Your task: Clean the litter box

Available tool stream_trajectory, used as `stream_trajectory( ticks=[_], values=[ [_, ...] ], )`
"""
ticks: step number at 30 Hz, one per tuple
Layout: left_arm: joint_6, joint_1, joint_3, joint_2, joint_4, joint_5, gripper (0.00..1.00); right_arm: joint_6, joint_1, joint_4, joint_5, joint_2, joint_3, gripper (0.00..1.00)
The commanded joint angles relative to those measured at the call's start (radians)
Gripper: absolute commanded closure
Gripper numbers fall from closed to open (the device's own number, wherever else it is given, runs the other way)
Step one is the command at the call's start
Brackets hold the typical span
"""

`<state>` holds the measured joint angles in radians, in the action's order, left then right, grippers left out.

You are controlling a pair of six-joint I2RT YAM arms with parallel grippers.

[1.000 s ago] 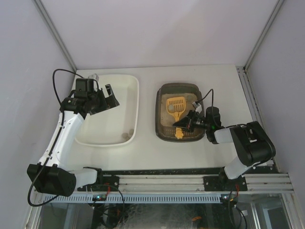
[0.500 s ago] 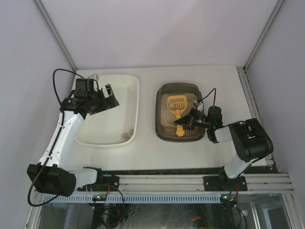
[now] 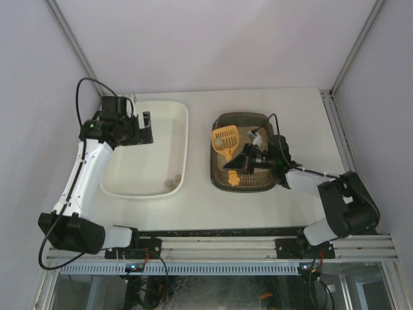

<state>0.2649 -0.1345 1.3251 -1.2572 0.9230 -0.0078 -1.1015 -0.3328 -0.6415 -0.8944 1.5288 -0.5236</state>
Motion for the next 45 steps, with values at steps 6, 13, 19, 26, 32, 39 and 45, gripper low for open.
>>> stream_trajectory(
  ticks=[6, 13, 19, 26, 32, 39, 45],
  values=[
    [-0.355, 0.146, 0.282, -0.084, 0.187, -0.104, 0.0, 0.302, -0.252, 0.64, 0.166, -0.09, -0.427, 1.0],
    [-0.359, 0.465, 0.373, -0.189, 0.29, 0.226, 0.0, 0.309, -0.415, 0.782, 0.214, 0.094, -0.666, 1.0],
    [-0.371, 0.565, 0.362, -0.225, 0.311, 0.323, 0.0, 0.584, -0.618, 1.273, 0.595, 0.27, -1.078, 1.0],
    [-0.407, 0.565, 0.353, -0.233, 0.311, 0.337, 0.0, 0.821, -0.848, 1.728, 1.288, 0.534, -1.572, 1.0],
    [-0.425, 0.565, 0.383, -0.258, 0.316, 0.309, 0.0, 0.913, -0.926, 1.785, 1.514, 0.622, -1.657, 1.0],
    [-0.454, 0.566, 0.375, -0.216, 0.273, 0.352, 0.0, 0.964, -0.925, 1.728, 1.551, 0.603, -1.615, 1.0],
    [-0.573, 0.555, 0.601, -0.347, 0.469, 0.444, 0.0, 0.956, -0.924, 1.727, 1.602, 0.569, -1.597, 1.0]
  ],
)
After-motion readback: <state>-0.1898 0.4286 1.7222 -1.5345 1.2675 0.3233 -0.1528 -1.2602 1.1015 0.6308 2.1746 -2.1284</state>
